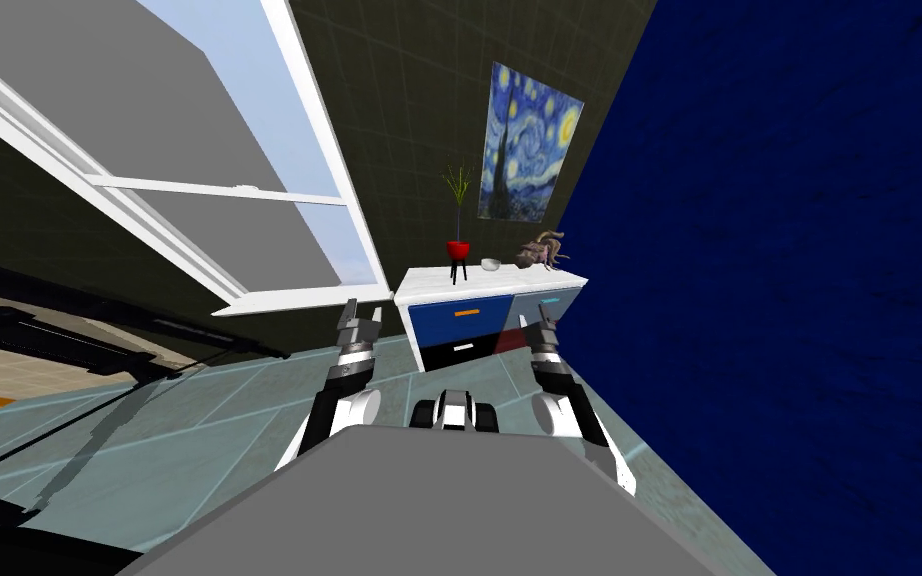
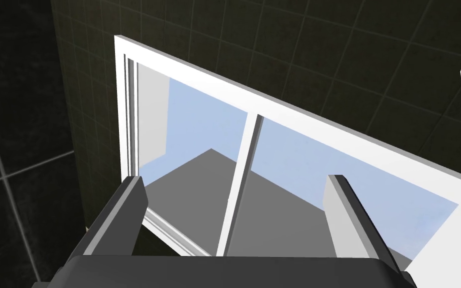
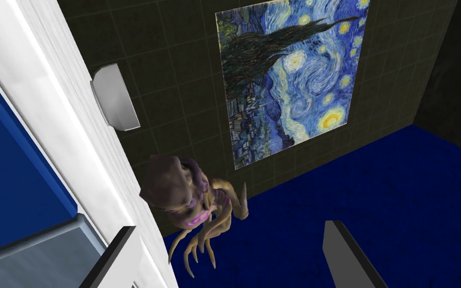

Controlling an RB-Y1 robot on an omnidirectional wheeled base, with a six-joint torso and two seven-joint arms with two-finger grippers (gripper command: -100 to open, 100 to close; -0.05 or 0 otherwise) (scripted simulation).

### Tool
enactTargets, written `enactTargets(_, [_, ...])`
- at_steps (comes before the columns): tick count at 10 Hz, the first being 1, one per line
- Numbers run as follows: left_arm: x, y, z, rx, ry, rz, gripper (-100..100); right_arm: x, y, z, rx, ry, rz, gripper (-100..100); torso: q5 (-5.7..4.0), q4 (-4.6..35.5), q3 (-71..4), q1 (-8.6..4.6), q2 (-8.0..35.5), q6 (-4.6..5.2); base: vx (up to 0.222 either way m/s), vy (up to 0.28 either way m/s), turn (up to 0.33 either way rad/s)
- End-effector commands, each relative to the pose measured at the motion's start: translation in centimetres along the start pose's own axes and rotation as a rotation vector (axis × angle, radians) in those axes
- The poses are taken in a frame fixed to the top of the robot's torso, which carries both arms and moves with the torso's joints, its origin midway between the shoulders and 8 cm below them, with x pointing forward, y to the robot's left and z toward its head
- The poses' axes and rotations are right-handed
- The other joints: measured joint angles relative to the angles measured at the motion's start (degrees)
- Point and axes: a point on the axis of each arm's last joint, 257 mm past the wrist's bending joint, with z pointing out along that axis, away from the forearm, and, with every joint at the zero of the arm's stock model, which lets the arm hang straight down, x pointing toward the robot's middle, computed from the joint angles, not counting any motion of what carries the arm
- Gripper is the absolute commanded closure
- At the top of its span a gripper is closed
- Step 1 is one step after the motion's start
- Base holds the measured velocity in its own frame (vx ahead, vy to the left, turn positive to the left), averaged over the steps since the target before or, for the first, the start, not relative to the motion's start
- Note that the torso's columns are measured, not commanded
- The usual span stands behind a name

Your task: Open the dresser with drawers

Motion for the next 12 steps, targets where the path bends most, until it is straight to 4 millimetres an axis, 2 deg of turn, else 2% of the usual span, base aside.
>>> enactTargets(1, [0.0,0.0,0.0,0.0,0.0,0.0,0,-1.0,-1.9,-0.1,0.059,-0.017,0.058,-100,0.01,-0.01,-0.02,0.06,-0.05,0.01,0.049,0.045,-0.039])
enactTargets(2, [0.0,0.0,0.0,0.0,0.0,0.0,0,-1.8,-3.7,-0.4,0.113,-0.029,0.086,-100,0.02,0.0,0.0,0.07,0.01,0.0,0.064,0.042,-0.065])
enactTargets(3, [0.0,0.0,0.0,0.0,0.0,0.0,0,-1.9,-3.7,-0.4,0.112,-0.036,0.113,-100,0.01,0.0,0.0,0.03,-0.02,0.01,0.059,0.038,-0.04])
enactTargets(4, [0.0,0.0,0.0,0.0,0.0,0.0,0,-2.6,-5.7,-0.7,0.168,-0.051,0.144,-100,0.0,0.0,0.0,0.01,0.0,0.0,0.066,0.045,-0.066])
enactTargets(5, [0.0,0.0,0.0,0.0,0.0,0.0,0,-2.7,-5.7,-0.7,0.167,-0.058,0.173,-100,0.01,0.0,0.0,0.03,-0.02,0.01,0.054,0.038,-0.041])
enactTargets(6, [0.0,0.0,0.0,0.0,0.0,0.0,0,-3.4,-7.7,-1.2,0.223,-0.075,0.206,-100,0.0,0.0,0.02,0.01,0.03,0.0,0.064,0.048,-0.092])
enactTargets(7, [0.0,0.0,0.0,0.0,0.0,0.0,0,-3.4,-7.7,-1.2,0.222,-0.081,0.233,-100,0.01,0.01,0.02,0.05,0.01,0.02,0.052,0.048,-0.042])
enactTargets(8, [0.0,0.0,0.0,0.0,0.0,0.0,0,-4.1,-9.7,-1.7,0.279,-0.101,0.265,-100,0.01,0.01,0.02,0.04,0.03,-0.01,0.059,0.054,-0.068])
enactTargets(10, [0.0,0.0,0.0,0.0,0.0,0.0,0,-4.1,-9.7,-1.7,0.277,-0.11,0.31,-100,0.0,0.0,0.01,0.0,0.01,0.0,0.039,0.031,-0.016])
enactTargets(11, [0.0,0.0,0.0,0.0,0.0,0.0,0,-4.7,-11.8,-2.4,0.334,-0.133,0.352,-100,-0.02,0.02,0.05,-0.07,0.09,0.0,0.042,0.024,-0.067])
enactTargets(12, [0.0,0.0,0.0,0.0,0.0,0.0,0,-4.7,-11.8,-2.4,0.333,-0.139,0.383,-100,-0.01,0.01,0.03,-0.02,0.02,0.02,0.045,0.033,-0.046])
